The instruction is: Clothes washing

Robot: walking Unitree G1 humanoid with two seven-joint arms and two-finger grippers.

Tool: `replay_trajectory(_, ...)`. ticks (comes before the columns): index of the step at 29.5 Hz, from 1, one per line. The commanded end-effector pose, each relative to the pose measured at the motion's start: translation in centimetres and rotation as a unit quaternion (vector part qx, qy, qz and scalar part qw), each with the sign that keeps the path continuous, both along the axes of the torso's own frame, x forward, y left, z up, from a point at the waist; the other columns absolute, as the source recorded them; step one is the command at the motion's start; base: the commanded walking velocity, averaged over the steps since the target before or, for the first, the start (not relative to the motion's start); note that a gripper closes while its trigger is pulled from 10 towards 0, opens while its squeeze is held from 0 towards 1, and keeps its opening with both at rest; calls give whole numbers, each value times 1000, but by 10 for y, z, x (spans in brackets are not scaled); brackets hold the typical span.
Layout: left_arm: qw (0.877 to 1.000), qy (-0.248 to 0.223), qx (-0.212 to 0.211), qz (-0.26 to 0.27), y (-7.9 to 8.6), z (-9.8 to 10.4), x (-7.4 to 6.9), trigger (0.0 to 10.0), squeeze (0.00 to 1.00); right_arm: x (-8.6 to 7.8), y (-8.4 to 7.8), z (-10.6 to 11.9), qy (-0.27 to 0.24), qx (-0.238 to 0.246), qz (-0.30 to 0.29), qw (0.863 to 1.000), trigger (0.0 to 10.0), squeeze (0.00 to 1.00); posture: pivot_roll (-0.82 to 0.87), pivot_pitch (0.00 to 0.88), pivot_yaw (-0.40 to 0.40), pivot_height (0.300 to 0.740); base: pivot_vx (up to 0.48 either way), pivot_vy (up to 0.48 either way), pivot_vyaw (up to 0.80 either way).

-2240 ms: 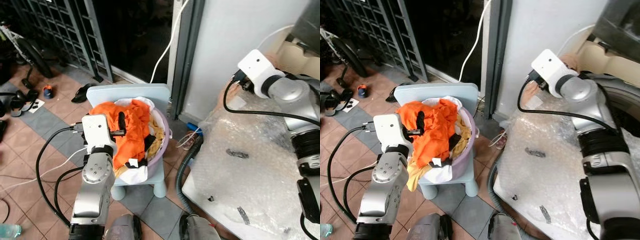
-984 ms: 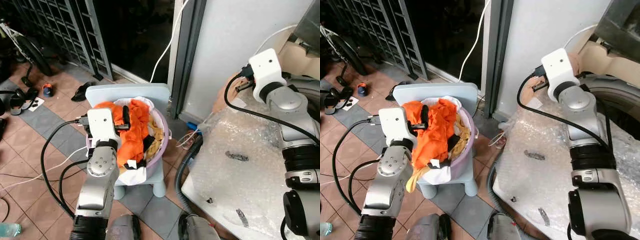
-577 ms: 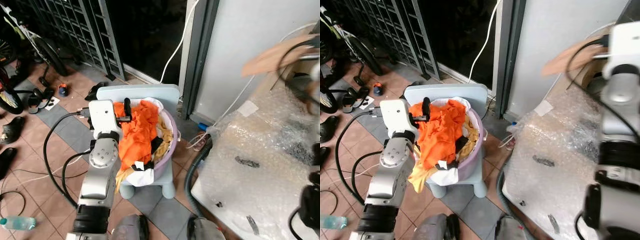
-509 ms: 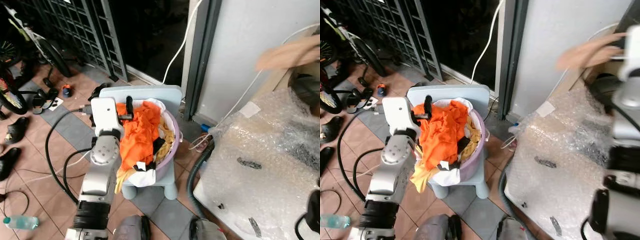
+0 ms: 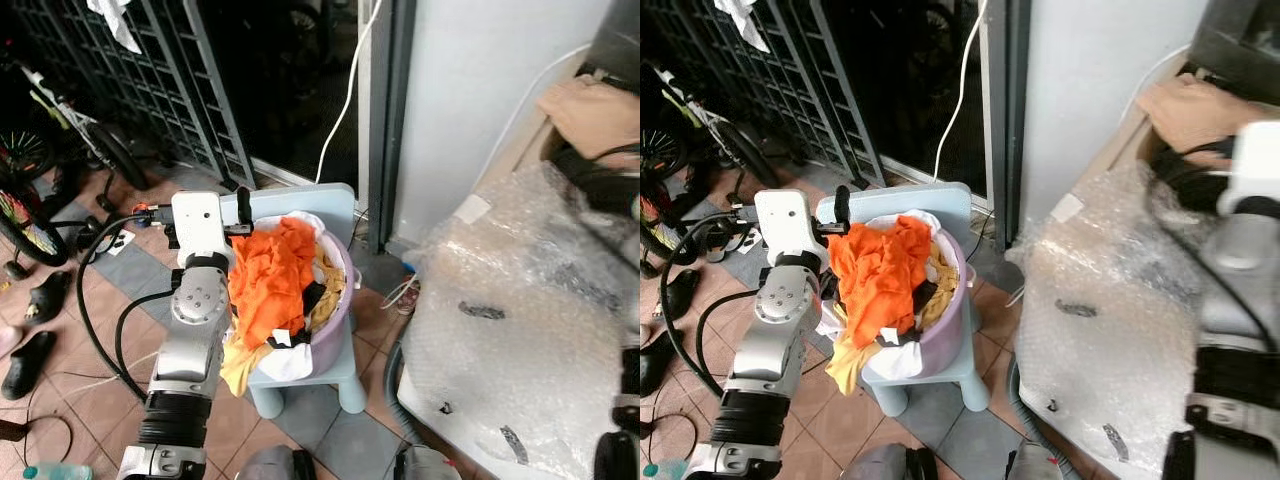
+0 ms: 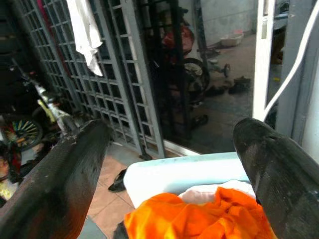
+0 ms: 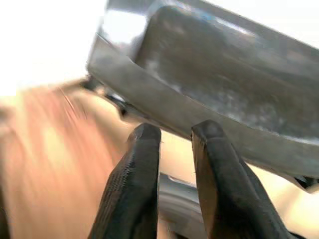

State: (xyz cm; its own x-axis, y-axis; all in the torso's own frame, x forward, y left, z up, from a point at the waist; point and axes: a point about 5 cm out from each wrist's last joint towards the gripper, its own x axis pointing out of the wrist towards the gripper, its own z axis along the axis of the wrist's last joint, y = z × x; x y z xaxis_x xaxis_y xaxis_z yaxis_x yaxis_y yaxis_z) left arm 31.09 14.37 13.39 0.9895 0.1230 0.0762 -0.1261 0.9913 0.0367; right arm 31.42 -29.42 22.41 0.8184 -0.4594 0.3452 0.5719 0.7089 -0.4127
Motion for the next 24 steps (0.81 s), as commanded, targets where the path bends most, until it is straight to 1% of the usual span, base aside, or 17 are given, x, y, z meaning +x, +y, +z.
replay_trajectory(1, 1000, 15, 10, 25, 14, -9, -3, 10000, 0, 1, 18, 1, -17, -3, 26, 1000, 10000, 1000, -75, 0, 168, 740, 0, 0, 0)
replay_trajectory(2, 999, 19, 10, 27, 15, -11, -5, 10000, 0, 0, 23, -1, -17, 0, 32, 999, 10000, 1000, -76, 0, 171, 740, 0, 0, 0)
replay_trajectory(3, 999, 19, 10, 27, 15, -11, -5, 10000, 0, 0, 23, -1, -17, 0, 32, 999, 10000, 1000, -76, 0, 171, 740, 0, 0, 0)
replay_trajectory(5, 999, 30, 13, 33, 18, -18, -10, 10000, 0, -2, 34, -5, -20, 11, 54, 998, 10000, 1000, -88, 0, 186, 740, 0, 0, 0)
replay_trajectory(7, 998, 40, 17, 38, 19, -25, -15, 10000, 0, -5, 40, -5, -29, 17, 69, 997, 10000, 1000, -103, 0, 199, 740, 0, 0, 0)
replay_trajectory(8, 998, 50, 20, 39, 20, -29, -17, 10000, 0, -6, 45, -5, -36, 23, 84, 996, 10000, 1000, -108, 0, 203, 740, 0, 0, 0)
replay_trajectory(9, 998, 50, 20, 39, 20, -29, -17, 10000, 0, -6, 45, -5, -36, 23, 84, 996, 10000, 1000, -108, 0, 203, 740, 0, 0, 0)
replay_trajectory(10, 997, 57, 23, 40, 20, -32, -18, 10000, 0, -6, 49, -5, -41, 26, 95, 994, 10000, 1000, -111, 0, 205, 740, 0, 0, 0)
replay_trajectory(11, 997, 55, 26, 38, 20, -33, -18, 10000, 0, -6, 54, -6, -43, 31, 114, 992, 10000, 1000, -116, 0, 208, 740, 0, 0, 0)
replay_trajectory(14, 998, 39, 27, 31, 19, -29, -15, 10000, 0, -10, 72, -14, -42, 48, 161, 985, 10000, 1000, -111, 0, 208, 740, 0, 0, 0)
replay_trajectory(15, 999, 29, 26, 26, 16, -24, -13, 10000, 0, -12, 79, -17, -39, 53, 174, 983, 10000, 1000, -96, 0, 194, 740, 0, 0, 0)
replay_trajectory(16, 999, 29, 26, 26, 16, -24, -13, 10000, 0, -12, 79, -17, -39, 53, 174, 983, 10000, 1000, -96, 0, 194, 740, 0, 0, 0)
replay_trajectory(18, 1000, 15, 19, 5, 9, -14, -9, 10000, 0, -13, 93, -21, -34, 58, 197, 978, 10000, 1000, -88, 0, 170, 740, 0, 0, 0)
replay_trajectory(19, 1000, 12, 14, -2, 7, -11, -8, 10000, 0, -14, 99, -23, -32, 59, 207, 976, 10000, 1000, -89, 0, 170, 740, 0, 0, 0)
replay_trajectory(20, 1000, 12, 14, -2, 7, -11, -8, 10000, 0, -14, 99, -23, -32, 59, 207, 976, 10000, 1000, -89, 0, 170, 740, 0, 0, 0)
replay_trajectory(21, 1000, 12, 11, -9, 4, -11, -9, 10000, 0, -14, 103, -23, -30, 58, 217, 974, 10000, 1000, -92, 0, 167, 740, 0, 0, 0)
replay_trajectory(24, 1000, 18, 1, -15, 3, -16, -14, 10000, 0, -16, 108, -27, -21, 58, 235, 970, 10000, 1000, -91, 0, 165, 740, 0, 0, 0)
